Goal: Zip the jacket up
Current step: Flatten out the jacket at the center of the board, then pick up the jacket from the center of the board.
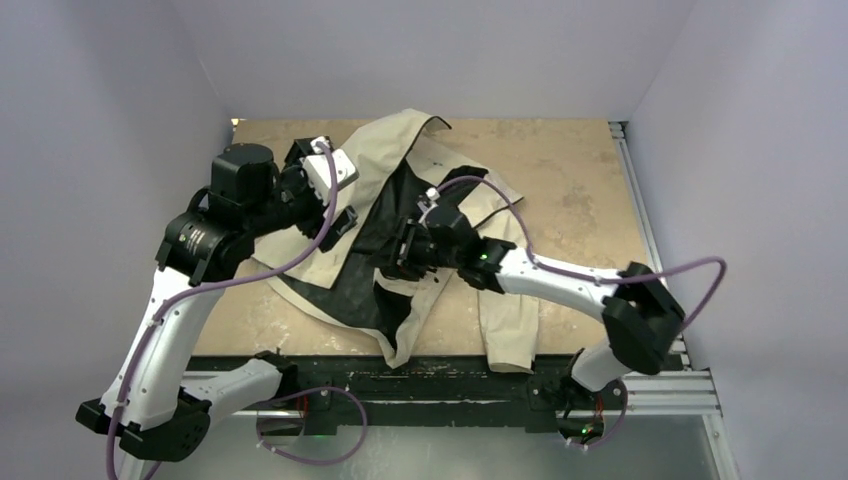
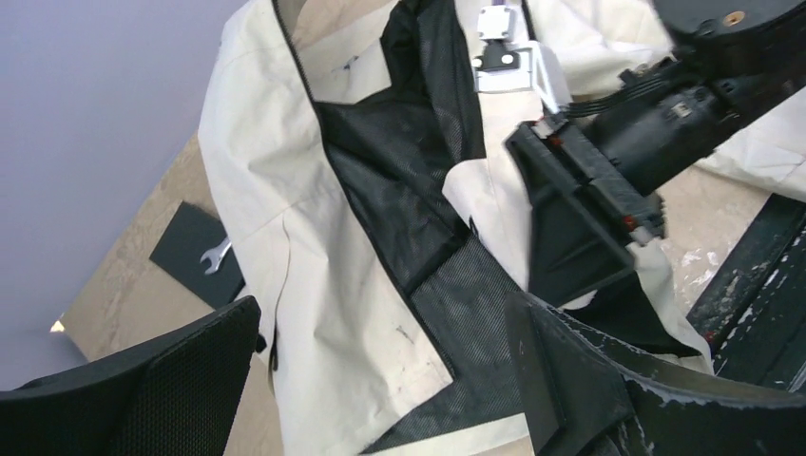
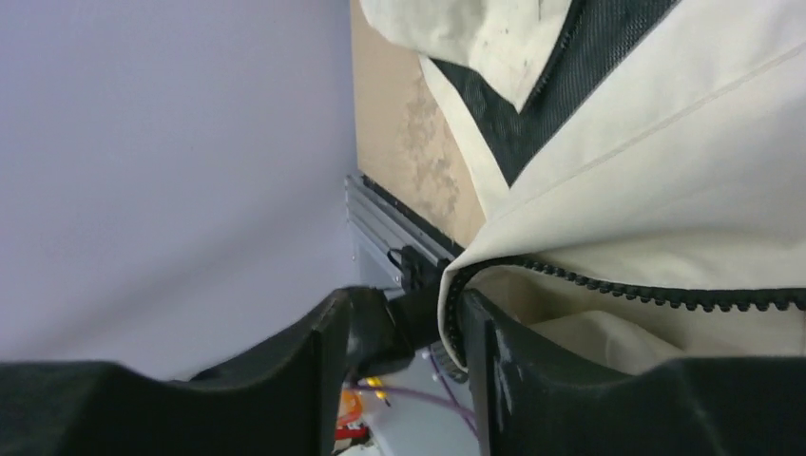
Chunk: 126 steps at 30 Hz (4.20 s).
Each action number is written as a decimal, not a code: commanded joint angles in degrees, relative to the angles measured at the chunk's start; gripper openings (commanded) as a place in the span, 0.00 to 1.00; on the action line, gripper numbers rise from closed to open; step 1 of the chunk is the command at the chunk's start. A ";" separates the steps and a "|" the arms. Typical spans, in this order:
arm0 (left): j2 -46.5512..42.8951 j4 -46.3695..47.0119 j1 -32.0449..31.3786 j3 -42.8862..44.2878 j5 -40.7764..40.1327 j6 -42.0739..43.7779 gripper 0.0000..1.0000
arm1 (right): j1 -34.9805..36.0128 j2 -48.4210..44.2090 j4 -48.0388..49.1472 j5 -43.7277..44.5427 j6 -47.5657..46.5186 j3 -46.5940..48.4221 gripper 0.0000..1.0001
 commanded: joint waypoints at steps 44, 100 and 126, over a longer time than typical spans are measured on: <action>5.23 38.14 -35.78 -41.78 -31.24 -1.91 0.98 | -17.78 5.65 -4.23 5.61 -17.20 0.97 0.87; -21.73 48.80 -29.34 -43.52 -22.05 2.92 0.00 | -34.34 -24.27 -7.39 0.20 -34.10 -16.29 0.78; -22.42 46.98 -29.33 -34.30 -17.77 -3.31 0.00 | -13.10 -26.65 37.03 -9.21 -68.29 -28.21 0.97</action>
